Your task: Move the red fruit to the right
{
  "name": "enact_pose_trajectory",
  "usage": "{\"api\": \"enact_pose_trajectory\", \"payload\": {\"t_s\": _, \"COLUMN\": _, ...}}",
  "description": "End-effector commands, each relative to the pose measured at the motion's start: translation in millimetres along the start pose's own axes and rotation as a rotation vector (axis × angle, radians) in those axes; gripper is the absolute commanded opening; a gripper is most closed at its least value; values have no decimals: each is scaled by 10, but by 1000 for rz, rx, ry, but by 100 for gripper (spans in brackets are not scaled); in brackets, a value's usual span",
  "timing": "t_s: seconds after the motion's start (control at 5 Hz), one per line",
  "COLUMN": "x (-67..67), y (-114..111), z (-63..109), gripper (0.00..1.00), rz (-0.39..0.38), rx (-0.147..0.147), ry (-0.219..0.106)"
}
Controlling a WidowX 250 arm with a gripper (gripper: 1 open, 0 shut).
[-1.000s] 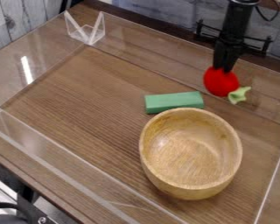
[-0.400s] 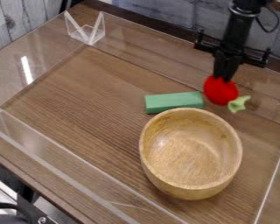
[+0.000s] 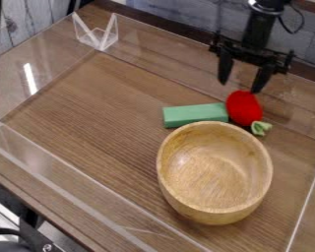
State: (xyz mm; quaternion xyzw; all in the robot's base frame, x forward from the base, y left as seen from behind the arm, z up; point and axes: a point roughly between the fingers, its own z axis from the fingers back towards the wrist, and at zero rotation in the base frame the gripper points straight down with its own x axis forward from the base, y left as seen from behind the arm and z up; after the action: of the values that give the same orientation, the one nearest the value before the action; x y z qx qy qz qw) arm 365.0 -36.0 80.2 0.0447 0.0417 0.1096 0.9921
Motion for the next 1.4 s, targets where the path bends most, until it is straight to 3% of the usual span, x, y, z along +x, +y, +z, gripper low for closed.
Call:
{"api": "enact_pose_trajectory", "payload": {"t_s": 0.0, "x": 79, "y": 113, "z": 431, "gripper": 0, "rz": 33, "rx": -30, "ry": -100}}
{"api": "enact_pose_trajectory", "payload": {"t_s": 0.4, "x": 79, "y": -51, "z": 444, "gripper": 0, "rz": -105, "rx": -29, "ry": -111}}
{"api": "enact_pose_trajectory", "payload": {"t_s": 0.8, "x": 67, "y": -150, "z": 352, "gripper": 0, "rz": 40, "rx": -34, "ry": -91}}
{"api": "enact_pose_trajectory", "payload": {"t_s": 1.0, "x": 15, "y": -93, "z": 401, "gripper": 100, "rz": 32, "rx": -49, "ry": -90}}
{"api": "enact_pose_trajectory", "payload": {"t_s": 1.2, "x": -10, "y": -103, "z": 544, "gripper": 100, "rz": 75, "rx": -65, "ry": -79}}
